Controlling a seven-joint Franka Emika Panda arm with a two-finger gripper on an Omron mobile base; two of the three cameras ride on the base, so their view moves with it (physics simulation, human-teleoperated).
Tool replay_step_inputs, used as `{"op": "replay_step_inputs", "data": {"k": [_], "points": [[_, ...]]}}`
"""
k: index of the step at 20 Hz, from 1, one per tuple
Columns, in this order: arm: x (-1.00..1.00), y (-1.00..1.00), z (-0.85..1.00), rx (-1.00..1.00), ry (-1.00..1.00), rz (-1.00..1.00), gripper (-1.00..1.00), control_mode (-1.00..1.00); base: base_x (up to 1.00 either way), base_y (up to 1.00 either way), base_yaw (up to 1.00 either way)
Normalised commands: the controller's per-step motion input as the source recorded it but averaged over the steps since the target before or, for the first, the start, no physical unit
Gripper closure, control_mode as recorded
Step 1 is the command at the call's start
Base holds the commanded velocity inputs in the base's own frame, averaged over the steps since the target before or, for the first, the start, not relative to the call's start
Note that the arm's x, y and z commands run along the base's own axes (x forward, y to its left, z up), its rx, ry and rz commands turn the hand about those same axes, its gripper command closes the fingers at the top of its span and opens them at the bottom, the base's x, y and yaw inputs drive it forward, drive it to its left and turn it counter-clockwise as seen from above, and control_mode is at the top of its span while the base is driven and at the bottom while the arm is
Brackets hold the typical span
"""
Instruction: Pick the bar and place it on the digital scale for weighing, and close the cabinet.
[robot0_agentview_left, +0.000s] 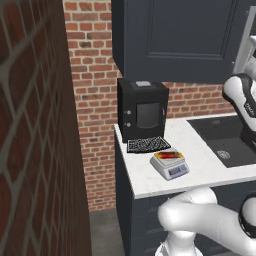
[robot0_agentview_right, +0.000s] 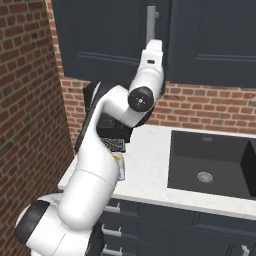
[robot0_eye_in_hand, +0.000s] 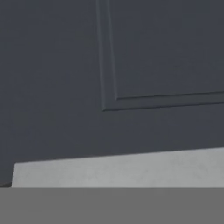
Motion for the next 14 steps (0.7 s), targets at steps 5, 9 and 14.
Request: {"op": "replay_step_inputs", "data": {"k": [5, 9, 14], "points": [[0.98, 0.0, -0.01, 0.0, 0.01, 0.13, -1.0, -1.0, 0.0, 0.0, 0.0], [1.0, 0.0, -0.03, 0.0, 0.02, 0.15, -1.0, -1.0, 0.0, 0.0, 0.0], [1.0, 0.0, 0.0, 0.0, 0.01, 0.13, -1.0, -1.0, 0.0, 0.0, 0.0]]}}
